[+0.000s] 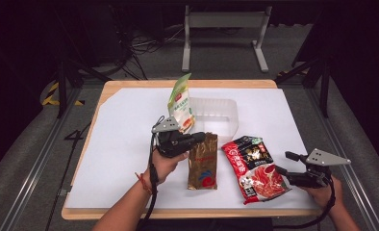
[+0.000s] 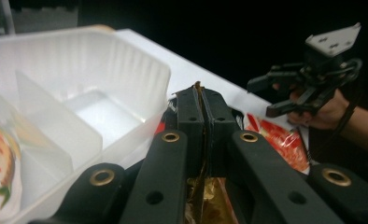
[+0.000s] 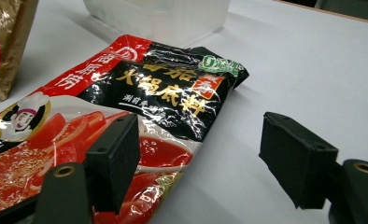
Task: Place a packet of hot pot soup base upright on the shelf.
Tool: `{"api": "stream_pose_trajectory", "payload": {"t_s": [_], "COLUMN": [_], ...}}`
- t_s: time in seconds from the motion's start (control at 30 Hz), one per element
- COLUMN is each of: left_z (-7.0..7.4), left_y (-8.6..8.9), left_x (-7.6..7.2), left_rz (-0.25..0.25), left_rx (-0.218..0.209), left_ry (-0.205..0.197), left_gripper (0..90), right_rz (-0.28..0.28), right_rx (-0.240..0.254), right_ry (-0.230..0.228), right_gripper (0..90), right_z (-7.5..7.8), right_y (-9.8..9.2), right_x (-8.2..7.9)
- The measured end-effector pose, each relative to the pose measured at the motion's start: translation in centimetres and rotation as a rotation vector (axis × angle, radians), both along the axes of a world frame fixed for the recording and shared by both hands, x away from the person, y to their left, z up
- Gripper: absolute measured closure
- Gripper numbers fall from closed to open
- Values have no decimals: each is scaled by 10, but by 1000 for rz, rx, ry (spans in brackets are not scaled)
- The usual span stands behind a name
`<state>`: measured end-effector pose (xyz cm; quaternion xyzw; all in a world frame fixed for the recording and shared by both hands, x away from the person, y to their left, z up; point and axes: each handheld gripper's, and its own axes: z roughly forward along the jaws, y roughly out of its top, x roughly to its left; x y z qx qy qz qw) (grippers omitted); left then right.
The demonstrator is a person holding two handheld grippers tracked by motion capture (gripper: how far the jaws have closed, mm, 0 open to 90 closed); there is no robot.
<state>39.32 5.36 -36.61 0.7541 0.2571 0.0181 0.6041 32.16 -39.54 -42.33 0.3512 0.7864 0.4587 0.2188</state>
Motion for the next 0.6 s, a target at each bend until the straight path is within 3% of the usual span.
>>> {"api": "stream_pose_trajectory", "payload": {"t_s": [0.37, 0.6], "left_z": [18, 32], "left_y": [9, 16], "left_x": [-9, -8], "left_rz": [18, 61], "left_rx": [-66, -129], "left_ry": [-34, -64], "left_gripper": [880, 879], "right_rz": [-15, -6], "right_rx": [6, 5], "right_ry": [-7, -5], "right_gripper": [292, 291], "right_z": [2, 1], "right_y": [-2, 0], "right_x": [-2, 1]}}
